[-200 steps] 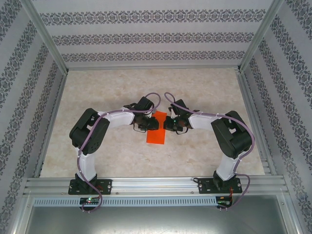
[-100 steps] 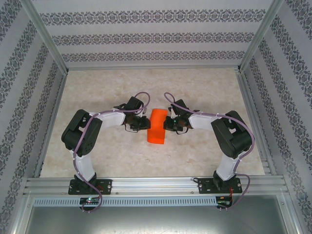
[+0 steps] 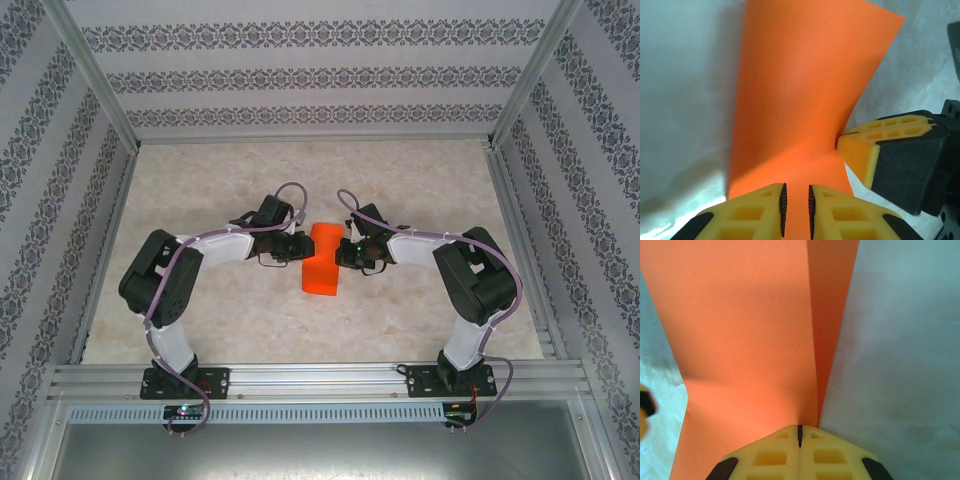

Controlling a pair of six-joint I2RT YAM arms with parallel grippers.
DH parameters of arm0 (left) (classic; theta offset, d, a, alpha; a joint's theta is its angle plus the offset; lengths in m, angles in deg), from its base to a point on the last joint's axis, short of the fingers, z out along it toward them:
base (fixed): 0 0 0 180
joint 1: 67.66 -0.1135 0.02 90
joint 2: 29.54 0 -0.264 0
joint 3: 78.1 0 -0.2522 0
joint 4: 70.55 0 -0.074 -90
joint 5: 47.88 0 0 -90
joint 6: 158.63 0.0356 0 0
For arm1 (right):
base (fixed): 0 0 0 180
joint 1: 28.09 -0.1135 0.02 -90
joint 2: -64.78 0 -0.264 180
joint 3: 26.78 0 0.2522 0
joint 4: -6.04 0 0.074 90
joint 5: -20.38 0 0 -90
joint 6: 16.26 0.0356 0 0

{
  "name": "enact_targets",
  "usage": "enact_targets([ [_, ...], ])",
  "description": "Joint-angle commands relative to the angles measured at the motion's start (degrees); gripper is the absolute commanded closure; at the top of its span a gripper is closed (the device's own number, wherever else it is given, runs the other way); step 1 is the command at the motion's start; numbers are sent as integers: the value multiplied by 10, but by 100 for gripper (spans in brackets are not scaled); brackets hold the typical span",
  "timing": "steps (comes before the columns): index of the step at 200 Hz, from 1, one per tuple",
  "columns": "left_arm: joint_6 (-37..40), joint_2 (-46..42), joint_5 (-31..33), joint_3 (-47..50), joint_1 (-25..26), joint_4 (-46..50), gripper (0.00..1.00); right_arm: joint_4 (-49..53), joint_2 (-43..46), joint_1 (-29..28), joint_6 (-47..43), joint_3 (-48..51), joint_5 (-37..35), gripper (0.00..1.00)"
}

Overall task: Fold a paper plane with a square sheet of paper (fold left side to right side)
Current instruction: First fold the square sheet of paper in half at the center of the table, then hold the square sheet of paper at the center of the table.

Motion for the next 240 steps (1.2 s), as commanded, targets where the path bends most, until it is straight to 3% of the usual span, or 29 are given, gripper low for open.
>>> enact_targets([
  [1, -16, 38, -16, -24, 11, -35, 78, 77, -35, 0, -7, 27, -27, 97],
  [60, -9, 61, 15, -25, 16, -8, 78, 73, -27, -3, -10, 25, -24, 97],
  [126, -5, 70, 32, -7, 25, 2, 78, 8, 54, 25, -20, -1, 40, 96],
  [240, 1, 74, 34, -20, 33, 12, 79, -19, -121, 20, 9, -140, 61, 97],
])
